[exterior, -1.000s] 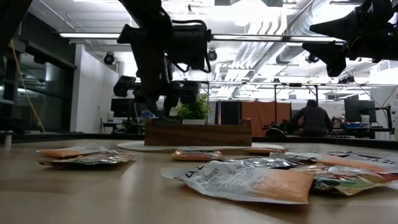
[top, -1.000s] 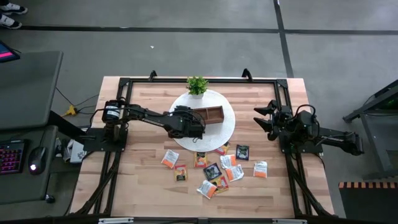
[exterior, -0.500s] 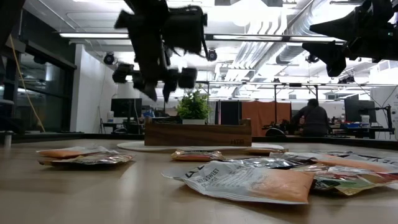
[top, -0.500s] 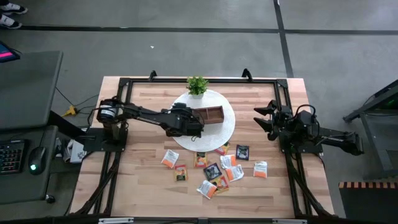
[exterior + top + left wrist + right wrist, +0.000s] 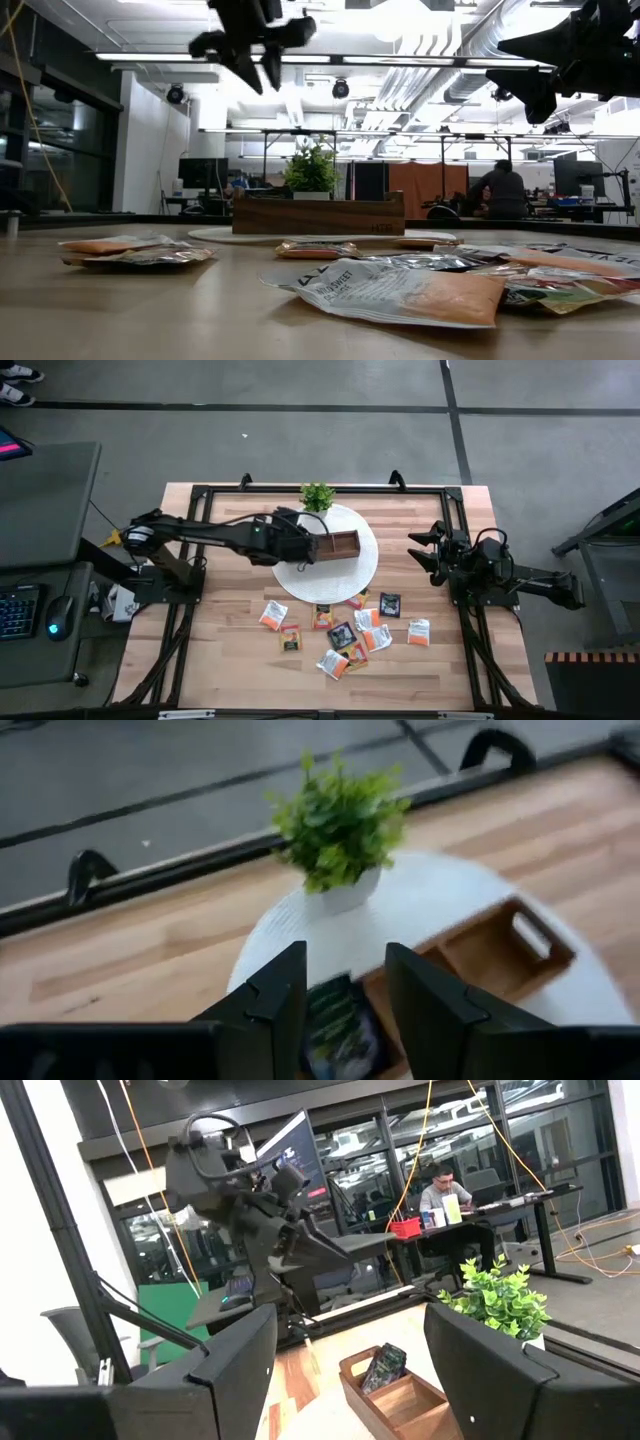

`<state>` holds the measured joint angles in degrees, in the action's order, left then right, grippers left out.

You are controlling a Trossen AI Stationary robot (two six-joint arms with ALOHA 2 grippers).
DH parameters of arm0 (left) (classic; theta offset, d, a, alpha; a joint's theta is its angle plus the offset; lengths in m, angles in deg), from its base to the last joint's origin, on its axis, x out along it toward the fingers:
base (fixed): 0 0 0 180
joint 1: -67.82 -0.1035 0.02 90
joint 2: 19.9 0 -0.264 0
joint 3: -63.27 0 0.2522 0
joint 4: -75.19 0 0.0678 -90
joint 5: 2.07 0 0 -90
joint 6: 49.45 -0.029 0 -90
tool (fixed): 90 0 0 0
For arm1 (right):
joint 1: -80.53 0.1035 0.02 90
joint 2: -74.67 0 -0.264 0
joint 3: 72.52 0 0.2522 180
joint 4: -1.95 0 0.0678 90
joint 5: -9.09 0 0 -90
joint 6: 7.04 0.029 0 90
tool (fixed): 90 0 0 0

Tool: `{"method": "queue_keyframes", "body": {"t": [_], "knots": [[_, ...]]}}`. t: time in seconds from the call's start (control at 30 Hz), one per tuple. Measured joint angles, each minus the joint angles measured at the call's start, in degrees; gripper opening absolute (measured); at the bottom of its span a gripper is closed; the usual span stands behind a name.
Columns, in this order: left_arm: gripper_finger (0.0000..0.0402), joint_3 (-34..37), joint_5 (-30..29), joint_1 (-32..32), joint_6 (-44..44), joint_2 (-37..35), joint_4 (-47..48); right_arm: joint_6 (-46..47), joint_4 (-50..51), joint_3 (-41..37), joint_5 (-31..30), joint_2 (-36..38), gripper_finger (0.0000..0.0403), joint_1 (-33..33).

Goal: Pick & Place Tea
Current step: Put the white orange tea bag into the middle section of the wooden organizer

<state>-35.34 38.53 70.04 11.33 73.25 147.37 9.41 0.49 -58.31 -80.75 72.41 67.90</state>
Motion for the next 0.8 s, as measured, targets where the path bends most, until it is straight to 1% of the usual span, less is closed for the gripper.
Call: {"method": "queue_keyframes", "body": {"t": [0.03, 0.13, 0.2, 0.3, 0.37, 0.53, 0.67, 0.73, 0.8], "knots": [[0.0134, -0.35, 0.93, 0.24, -1.22, -0.86, 1.07, 0.0, 0.0, 0.0, 0.02, 0.0, 0.025, 0.02], [0.0134, -2.89, 2.51, 0.55, -5.07, -1.92, 0.05, 0.0, 0.0, 0.01, 0.02, 0.0, 0.025, 0.02], [0.0134, -3.57, 5.83, 1.18, -9.09, -3.19, 2.42, 0.0, -0.02, 0.0, 0.02, 0.0, 0.025, 0.02], [0.0134, -5.7, 9.43, 1.37, -15.23, -3.79, 0.93, 0.0, -0.01, 0.01, 0.01, 0.0, 0.025, 0.02], [0.0134, -5.95, 12.95, 1.32, -19.52, -3.54, 2.16, 0.0, -0.01, 0.01, 0.02, 0.0, 0.025, 0.01], [0.0134, -7.13, 23.76, 1.29, -32.78, -3.7, 1.78, -0.02, -0.02, 0.02, 0.0, 0.0, 0.025, 0.02], [0.0134, -7.04, 30.9, 1.22, -38.35, -3.41, 3.32, 0.0, 0.05, 0.02, 0.0, 0.0, 0.025, 0.0], [0.0134, -7.04, 31.67, 1.16, -39.34, -4.31, 6.14, 0.0, 0.07, 0.01, 0.02, 0.0, 0.025, 0.02], [0.0134, -7.05, 31.2, 1.16, -40.82, -5.48, 9.26, 0.0, 0.07, 0.0, 0.0, 0.0, 0.025, 0.0]]}}
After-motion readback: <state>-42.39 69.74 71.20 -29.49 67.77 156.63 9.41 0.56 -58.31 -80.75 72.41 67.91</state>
